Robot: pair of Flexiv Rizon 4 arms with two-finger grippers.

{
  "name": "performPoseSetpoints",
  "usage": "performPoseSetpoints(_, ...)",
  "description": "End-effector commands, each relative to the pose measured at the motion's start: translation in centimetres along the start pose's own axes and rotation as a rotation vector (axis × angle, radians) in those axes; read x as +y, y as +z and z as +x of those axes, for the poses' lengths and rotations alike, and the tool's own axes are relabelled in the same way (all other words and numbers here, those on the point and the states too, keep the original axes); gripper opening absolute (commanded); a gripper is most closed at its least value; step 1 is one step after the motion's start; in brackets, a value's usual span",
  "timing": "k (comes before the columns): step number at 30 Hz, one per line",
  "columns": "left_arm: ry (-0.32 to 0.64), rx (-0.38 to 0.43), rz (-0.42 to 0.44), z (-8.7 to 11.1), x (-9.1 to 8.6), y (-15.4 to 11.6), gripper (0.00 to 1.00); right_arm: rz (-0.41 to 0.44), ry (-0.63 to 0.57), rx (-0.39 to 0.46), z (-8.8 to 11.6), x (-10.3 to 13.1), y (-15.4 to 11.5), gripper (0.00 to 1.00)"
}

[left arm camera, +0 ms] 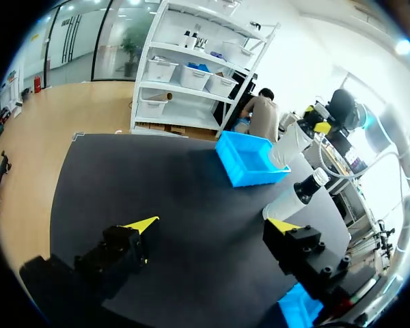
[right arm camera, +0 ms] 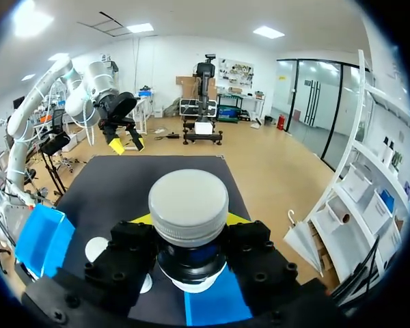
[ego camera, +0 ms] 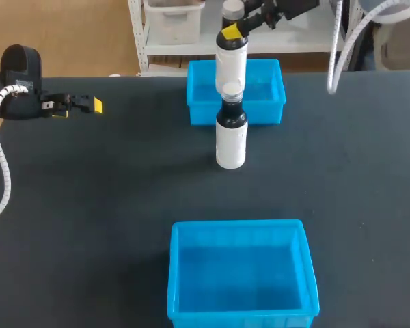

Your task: Pick up the bottle, and place it in the far bin if it is heavy, or in the near bin if it is light.

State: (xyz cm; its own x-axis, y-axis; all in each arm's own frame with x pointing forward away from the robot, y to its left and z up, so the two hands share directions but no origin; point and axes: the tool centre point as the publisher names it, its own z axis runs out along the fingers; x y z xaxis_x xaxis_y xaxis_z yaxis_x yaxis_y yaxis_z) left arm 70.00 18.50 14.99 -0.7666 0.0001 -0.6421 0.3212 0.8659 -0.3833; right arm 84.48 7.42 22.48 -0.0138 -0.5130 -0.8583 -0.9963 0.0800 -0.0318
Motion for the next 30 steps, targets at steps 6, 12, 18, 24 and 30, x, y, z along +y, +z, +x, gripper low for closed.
performPoseSetpoints(6, 0.0, 0.0, 0.0, 0.0, 0.0, 0.0, 1.0, -0.029, 0.01, -0.002, -0.3, -1.7, 2.5, 0.0)
performPoseSetpoints(12, 0.0, 0.0, 0.0, 0.0, 0.0, 0.0, 1.0, -0.033, 0.016, -0.008, -0.6, -2.2, 3.4, 0.0)
performPoseSetpoints(18, 0.0, 0.0, 0.0, 0.0, 0.0, 0.0, 1.0, -0.04, 0.007, 0.004, -0.5, -2.6, 4.3, 0.0)
performPoseSetpoints(24, 0.0, 0.0, 0.0, 0.0, 0.0, 0.0, 1.0, -0.042, 0.007, 0.023, -0.2, -3.3, 5.0, 0.0)
performPoseSetpoints(30, 0.0, 0.0, 0.0, 0.0, 0.0, 0.0, 1.0, -0.042, 0.004, 0.033, -0.3, -3.8, 5.7, 0.0)
